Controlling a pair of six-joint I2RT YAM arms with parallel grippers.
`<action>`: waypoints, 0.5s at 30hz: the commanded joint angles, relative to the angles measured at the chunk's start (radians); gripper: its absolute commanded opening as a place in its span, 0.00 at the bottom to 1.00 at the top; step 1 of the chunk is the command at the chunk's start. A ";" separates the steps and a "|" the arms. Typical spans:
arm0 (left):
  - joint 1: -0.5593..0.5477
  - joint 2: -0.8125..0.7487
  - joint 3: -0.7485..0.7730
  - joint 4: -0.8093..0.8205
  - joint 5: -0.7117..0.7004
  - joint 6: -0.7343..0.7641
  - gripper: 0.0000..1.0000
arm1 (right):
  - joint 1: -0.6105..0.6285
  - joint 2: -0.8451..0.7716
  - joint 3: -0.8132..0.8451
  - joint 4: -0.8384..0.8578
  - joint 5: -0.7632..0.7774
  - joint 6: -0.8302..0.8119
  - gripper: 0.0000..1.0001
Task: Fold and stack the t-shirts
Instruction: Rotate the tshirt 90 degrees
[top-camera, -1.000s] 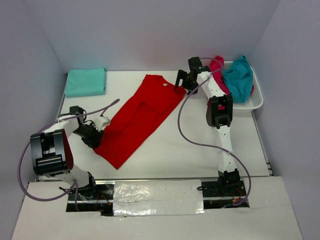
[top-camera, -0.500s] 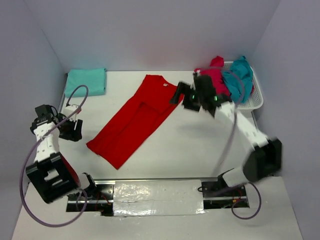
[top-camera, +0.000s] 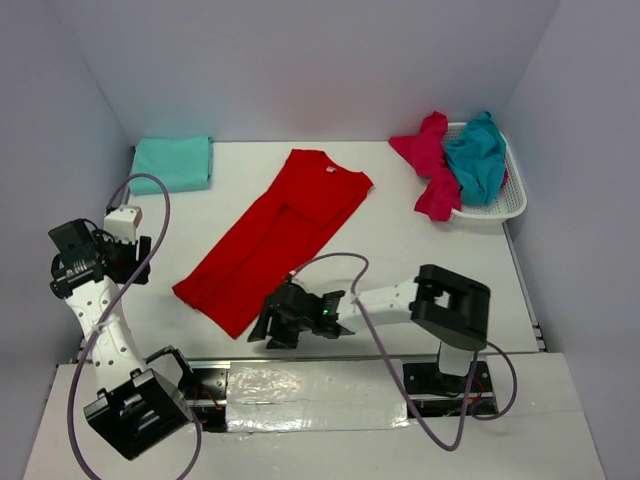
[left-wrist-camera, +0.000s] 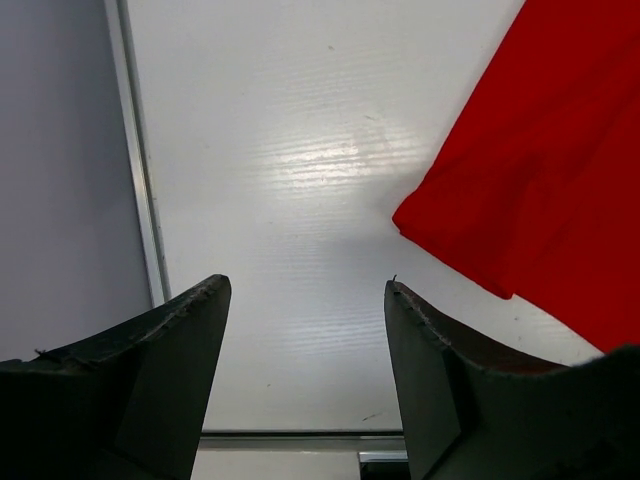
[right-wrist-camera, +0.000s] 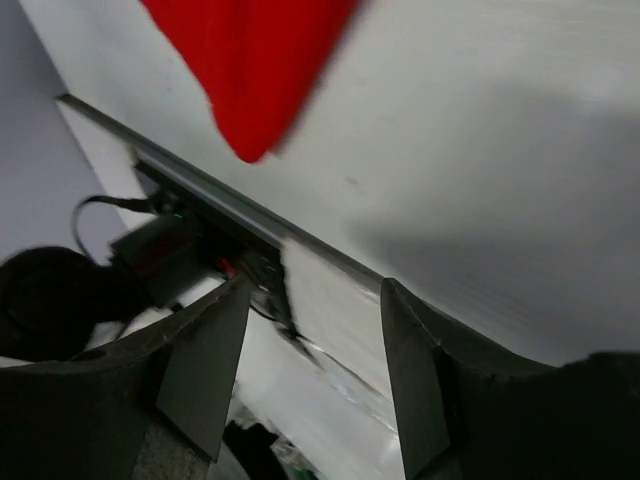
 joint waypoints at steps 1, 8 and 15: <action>0.003 0.007 0.057 -0.007 0.036 -0.057 0.75 | 0.035 0.091 0.131 0.137 0.055 0.216 0.63; 0.003 0.047 0.069 -0.009 0.047 -0.061 0.74 | 0.035 0.312 0.257 0.035 0.052 0.307 0.64; 0.005 0.042 0.068 -0.001 0.053 -0.050 0.74 | 0.000 0.381 0.265 0.036 0.041 0.356 0.64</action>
